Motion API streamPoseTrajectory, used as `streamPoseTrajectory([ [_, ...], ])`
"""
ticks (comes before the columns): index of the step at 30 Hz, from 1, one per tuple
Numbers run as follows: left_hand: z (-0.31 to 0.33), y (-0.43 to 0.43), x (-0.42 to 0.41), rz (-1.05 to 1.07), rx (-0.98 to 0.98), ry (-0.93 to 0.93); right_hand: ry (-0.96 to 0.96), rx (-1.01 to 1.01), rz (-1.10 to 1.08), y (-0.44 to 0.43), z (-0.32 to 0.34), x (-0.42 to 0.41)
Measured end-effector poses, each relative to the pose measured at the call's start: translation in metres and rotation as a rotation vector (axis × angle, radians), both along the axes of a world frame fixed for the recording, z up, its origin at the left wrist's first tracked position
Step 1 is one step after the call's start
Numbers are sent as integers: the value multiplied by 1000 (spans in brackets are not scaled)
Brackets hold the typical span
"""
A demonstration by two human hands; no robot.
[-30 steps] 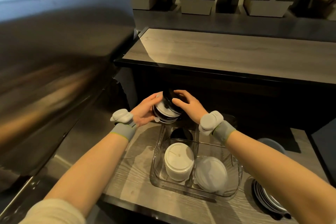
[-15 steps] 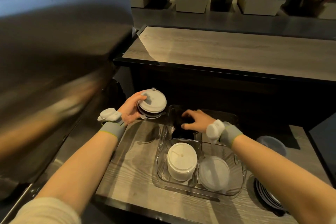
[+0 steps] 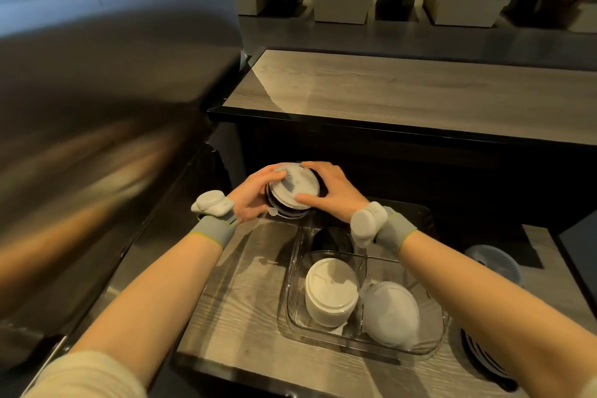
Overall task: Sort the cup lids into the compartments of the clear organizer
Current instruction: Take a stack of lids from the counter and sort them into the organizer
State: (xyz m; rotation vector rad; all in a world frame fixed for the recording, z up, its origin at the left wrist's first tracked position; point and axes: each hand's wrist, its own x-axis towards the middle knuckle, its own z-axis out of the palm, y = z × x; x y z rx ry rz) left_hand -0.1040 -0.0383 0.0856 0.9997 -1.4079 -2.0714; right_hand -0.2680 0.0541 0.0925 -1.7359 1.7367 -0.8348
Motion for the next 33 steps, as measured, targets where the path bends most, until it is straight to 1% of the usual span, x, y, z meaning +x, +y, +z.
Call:
streamPoseTrajectory([
  [1, 1, 1, -2, -17, -5, -4, -2, 32, 10, 0, 1, 5],
  [4, 5, 9, -5, -52, 9, -29, -60, 41, -62, 3, 1, 8],
  [6, 5, 14, -5, -39, 30, -30, -173, 59, -92, 6, 2, 6],
  [9, 4, 20, -7, -37, 5, -10, -356, 83, -122, 14, 5, 2],
  [12, 4, 26, -10, -36, -4, -2, -446, 101, -138, 23, 9, -2],
  [15, 5, 34, -18, 2, 22, 10, -545, 71, -229, 36, 14, -11],
  [17, 4, 35, -22, 64, 48, 10, -493, 60, -278, 46, 14, -26],
  [19, 4, 38, -27, 100, 62, 2, -339, 106, -289, 61, 11, -47],
  [21, 5, 42, -34, 100, 62, -16, -211, 190, -263, 76, 8, -67],
  [25, 6, 53, -51, 123, 69, -26, -74, 365, -196, 94, -3, -87],
  [27, 6, 58, -58, 125, 64, -31, -38, 383, -174, 97, -10, -87],
  [31, 3, 63, -63, 149, 56, -55, -9, 373, -9, 101, -22, -79],
  [33, 2, 63, -64, 159, 69, -45, -23, 357, -68, 102, -29, -85],
])
